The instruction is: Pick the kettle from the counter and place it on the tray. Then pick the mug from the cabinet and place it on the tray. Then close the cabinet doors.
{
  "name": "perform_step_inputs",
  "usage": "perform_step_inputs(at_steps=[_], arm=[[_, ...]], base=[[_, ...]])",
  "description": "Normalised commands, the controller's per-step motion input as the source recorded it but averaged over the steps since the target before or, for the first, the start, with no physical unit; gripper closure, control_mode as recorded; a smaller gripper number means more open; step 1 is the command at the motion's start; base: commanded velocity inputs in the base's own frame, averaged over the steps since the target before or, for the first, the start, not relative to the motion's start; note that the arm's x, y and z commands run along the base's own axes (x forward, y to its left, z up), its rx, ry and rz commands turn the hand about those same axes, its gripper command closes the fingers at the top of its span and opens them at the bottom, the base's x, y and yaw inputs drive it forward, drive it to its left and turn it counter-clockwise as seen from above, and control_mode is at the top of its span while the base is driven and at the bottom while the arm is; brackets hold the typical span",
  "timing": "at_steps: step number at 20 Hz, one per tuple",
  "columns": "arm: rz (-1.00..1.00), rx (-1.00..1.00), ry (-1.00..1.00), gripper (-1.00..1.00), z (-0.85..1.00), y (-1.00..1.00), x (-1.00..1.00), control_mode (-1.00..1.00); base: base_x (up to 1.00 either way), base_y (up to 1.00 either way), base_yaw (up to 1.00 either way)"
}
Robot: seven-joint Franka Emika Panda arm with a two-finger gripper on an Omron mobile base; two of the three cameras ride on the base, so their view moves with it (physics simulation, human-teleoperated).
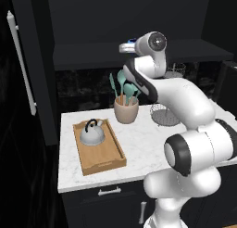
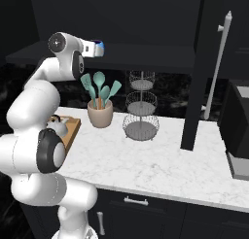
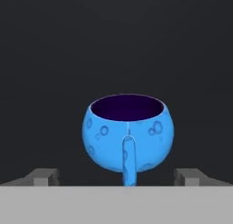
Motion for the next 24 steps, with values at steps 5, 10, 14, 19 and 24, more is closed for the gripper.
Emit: perform_step_inputs(at_steps=[5, 10, 14, 19, 24], arm=[[0.0, 0.0, 0.0, -1.0, -0.08, -0.05, 0.11, -1.0], [0.0, 0.01, 0.0, -1.0, 0.0, 0.0, 0.11, -1.0], [0.0, 0.0, 0.0, -1.0, 0.0, 0.0, 0.08, -1.0], [0.0, 0.0, -0.01, 1.0, 0.0, -0.01, 0.01, -1.0], [0.0, 0.01, -0.07, 1.0, 0.0, -0.02, 0.0, -1.0]], base=[[0.0, 0.0, 0.0], [0.0, 0.0, 0.0], [0.0, 0.0, 0.0], [0.0, 0.0, 0.0], [0.0, 0.0, 0.0]])
